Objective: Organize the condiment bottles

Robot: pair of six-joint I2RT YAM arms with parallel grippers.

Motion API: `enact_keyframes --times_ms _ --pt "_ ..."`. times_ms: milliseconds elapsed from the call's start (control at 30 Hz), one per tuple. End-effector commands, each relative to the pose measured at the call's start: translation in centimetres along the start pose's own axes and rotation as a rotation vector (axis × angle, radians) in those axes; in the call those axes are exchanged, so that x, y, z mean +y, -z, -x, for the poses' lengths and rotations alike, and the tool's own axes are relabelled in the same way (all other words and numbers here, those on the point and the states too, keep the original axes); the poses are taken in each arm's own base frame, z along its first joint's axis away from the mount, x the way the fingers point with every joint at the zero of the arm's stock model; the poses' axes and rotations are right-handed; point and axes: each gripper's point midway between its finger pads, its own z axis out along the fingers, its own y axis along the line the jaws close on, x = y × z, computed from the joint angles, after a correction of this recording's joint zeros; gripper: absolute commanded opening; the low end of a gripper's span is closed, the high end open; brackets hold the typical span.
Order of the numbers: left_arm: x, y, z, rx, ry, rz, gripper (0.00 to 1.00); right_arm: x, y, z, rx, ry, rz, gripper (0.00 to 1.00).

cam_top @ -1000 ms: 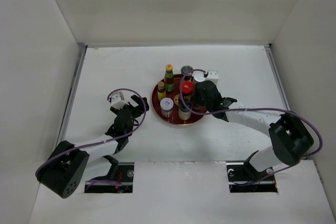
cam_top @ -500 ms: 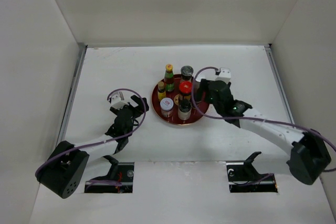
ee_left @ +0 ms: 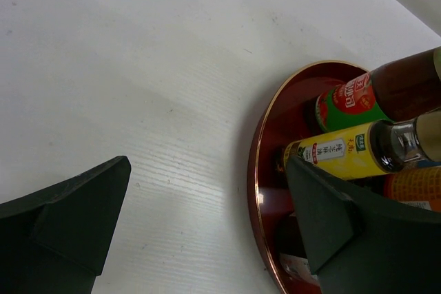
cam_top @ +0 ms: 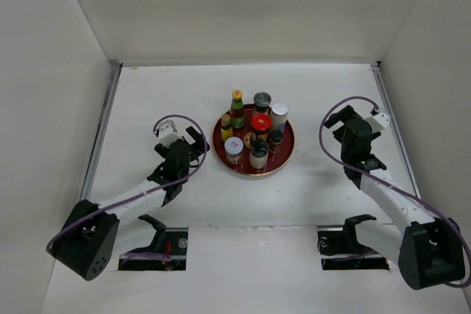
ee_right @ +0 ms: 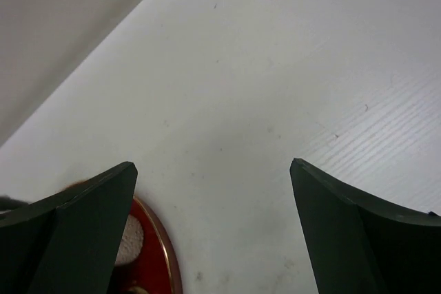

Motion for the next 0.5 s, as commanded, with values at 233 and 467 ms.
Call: enact_keyframes --times_ms 233,467 --pt "0.8 1.8 2.0 0.042 -0.018 0.058 1.0 1.9 -1.0 -3.7 0.032 -0.139 0.111 1.0" --pt "1.3 2.3 1.6 0.076 -0.051 0.092 1.0 2.4 -0.6 -5.6 0.069 -0.133 0.158 1.0"
